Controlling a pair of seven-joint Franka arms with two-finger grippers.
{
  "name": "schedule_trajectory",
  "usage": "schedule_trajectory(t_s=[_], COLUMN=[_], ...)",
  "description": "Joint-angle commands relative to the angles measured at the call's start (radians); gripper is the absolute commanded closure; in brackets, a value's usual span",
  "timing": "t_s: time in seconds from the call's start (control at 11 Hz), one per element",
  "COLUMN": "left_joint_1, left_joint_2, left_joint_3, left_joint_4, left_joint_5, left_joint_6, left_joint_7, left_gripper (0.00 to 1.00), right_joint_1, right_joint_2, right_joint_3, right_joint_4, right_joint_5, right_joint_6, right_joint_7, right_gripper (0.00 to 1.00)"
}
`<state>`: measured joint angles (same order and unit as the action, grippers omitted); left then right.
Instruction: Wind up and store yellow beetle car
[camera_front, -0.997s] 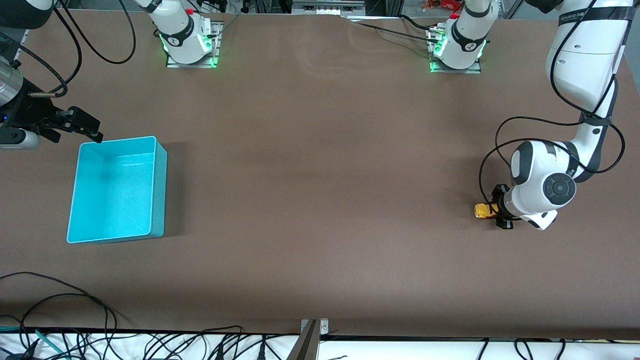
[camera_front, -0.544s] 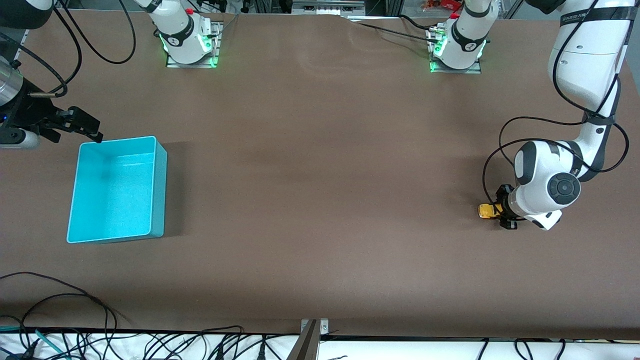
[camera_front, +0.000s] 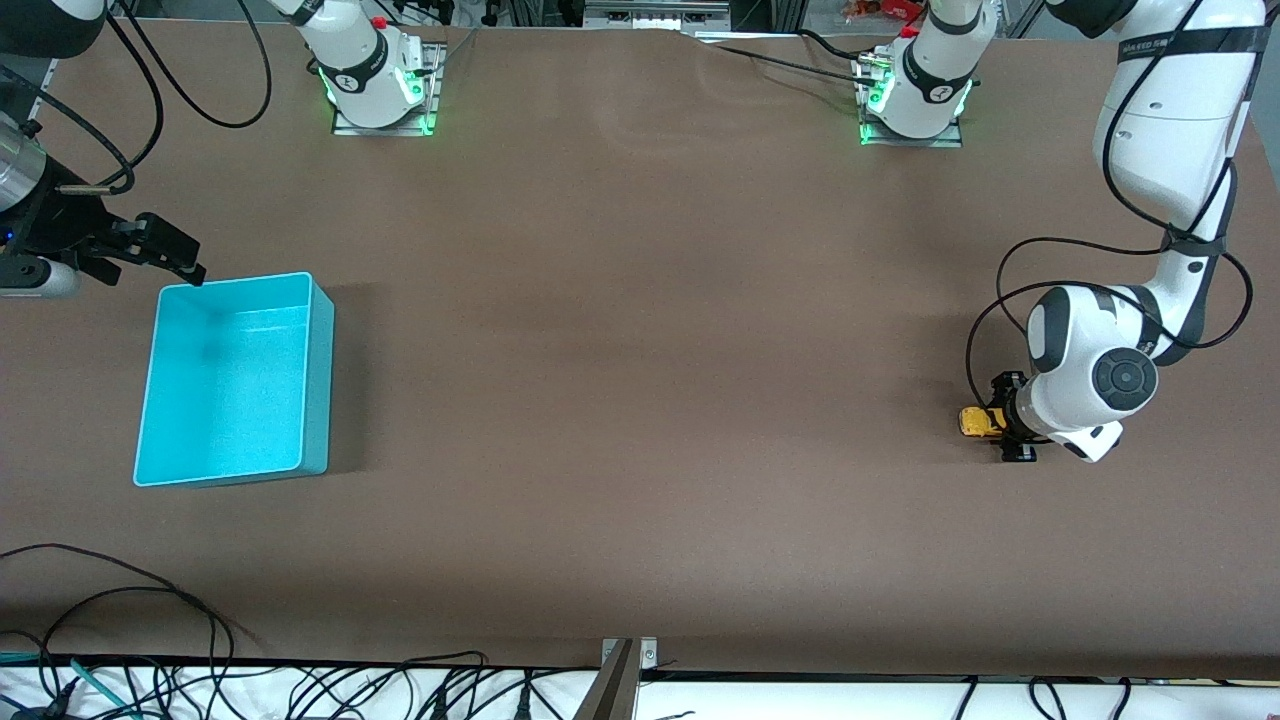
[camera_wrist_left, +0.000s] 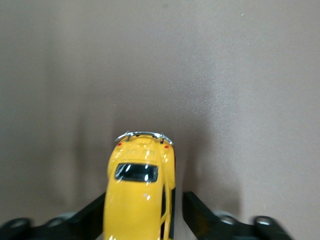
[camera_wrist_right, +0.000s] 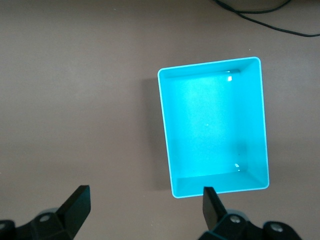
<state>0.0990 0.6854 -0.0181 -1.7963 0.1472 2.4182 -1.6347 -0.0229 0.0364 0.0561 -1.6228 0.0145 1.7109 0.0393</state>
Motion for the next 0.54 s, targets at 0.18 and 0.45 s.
schedule_trajectory(t_s=[0.18,0.45], left_joint_1=[0.005,0.007], left_joint_2=[0.056,0.011], left_joint_3=[0.006,0.004], left_joint_4=[0.089,0.087], left_joint_5=[0.031,0.031], left_joint_6=[0.002,-0.025], left_joint_7=[-0.002,-0.002], left_gripper=[0.0,0.0], right_joint_1=[0.001,0.0], right_joint_2=[0.0,0.002], right_joint_3=[0.001,0.001], right_joint_4=[0.018,0.018], right_joint_5=[-0.014,-0.014], right_joint_6=[-0.02,-0.02], right_joint_7=[-0.004,-0.004], right_gripper=[0.0,0.0])
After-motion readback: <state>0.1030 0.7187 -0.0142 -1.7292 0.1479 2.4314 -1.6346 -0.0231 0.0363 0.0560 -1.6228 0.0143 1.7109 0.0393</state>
